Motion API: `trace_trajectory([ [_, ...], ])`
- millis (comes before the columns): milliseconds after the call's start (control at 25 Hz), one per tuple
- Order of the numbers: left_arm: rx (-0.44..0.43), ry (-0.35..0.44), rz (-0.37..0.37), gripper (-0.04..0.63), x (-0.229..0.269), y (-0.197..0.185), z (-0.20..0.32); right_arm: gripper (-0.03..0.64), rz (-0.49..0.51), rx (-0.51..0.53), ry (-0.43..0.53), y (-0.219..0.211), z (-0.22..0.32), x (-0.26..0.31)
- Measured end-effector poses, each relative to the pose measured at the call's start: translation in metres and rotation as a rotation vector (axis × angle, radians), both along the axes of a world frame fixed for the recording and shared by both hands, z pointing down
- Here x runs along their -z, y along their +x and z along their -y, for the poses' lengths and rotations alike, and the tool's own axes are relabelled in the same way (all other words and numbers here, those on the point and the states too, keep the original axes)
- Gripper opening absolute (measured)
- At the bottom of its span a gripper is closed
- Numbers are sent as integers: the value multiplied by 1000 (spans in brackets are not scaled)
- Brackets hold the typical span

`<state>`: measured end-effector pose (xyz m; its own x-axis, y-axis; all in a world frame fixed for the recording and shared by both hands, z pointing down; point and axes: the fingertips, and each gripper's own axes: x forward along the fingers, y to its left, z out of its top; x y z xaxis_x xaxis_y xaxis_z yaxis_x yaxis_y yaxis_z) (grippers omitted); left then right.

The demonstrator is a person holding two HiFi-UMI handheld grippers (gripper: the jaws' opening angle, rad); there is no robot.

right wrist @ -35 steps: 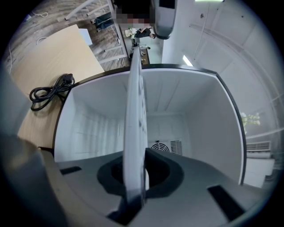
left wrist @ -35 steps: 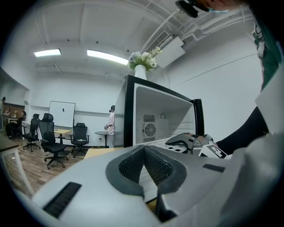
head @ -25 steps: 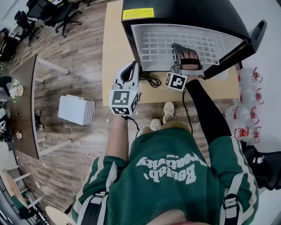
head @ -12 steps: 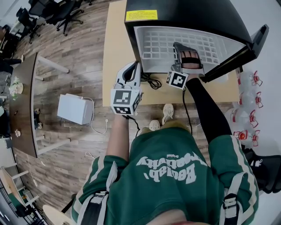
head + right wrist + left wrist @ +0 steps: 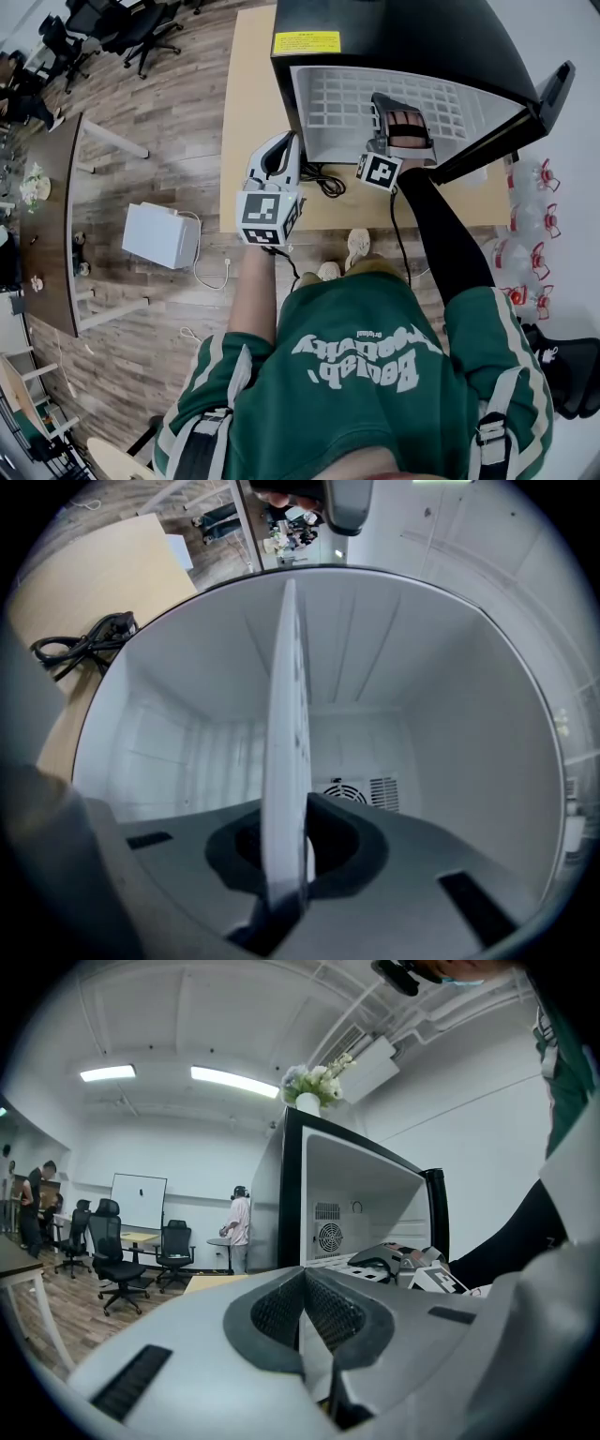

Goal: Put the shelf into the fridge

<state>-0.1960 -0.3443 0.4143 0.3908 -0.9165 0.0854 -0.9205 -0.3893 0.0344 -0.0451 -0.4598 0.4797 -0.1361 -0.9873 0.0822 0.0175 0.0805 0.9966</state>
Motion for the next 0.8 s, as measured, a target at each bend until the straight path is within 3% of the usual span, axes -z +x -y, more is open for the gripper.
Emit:
trace_trajectory([
  [800,11,-18,4,-6,-5,-9,10,28,7,5,-1,-1,34,0],
])
